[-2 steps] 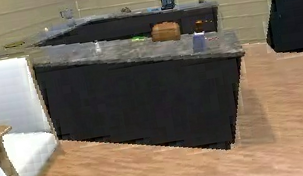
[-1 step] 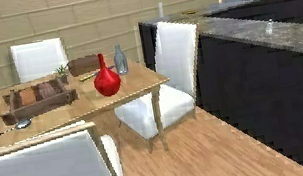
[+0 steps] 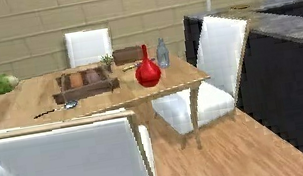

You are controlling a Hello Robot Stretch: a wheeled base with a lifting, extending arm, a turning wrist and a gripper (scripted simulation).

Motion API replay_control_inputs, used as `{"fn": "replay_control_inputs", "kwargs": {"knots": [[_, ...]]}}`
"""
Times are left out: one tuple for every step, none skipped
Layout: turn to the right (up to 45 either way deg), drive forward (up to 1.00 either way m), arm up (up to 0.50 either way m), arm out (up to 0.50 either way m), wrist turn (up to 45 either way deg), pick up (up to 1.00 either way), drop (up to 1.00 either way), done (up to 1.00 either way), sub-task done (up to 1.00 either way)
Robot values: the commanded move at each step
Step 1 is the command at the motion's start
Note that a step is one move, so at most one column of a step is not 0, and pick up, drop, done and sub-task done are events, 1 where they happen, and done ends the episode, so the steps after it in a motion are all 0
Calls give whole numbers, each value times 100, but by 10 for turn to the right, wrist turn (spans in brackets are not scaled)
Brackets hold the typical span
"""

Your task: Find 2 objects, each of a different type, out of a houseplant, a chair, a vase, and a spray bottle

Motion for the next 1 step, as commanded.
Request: {"fn": "replay_control_inputs", "kwargs": {"knots": [[0, 0, 0, 0, 0, 0, 0, 100, 0]]}}
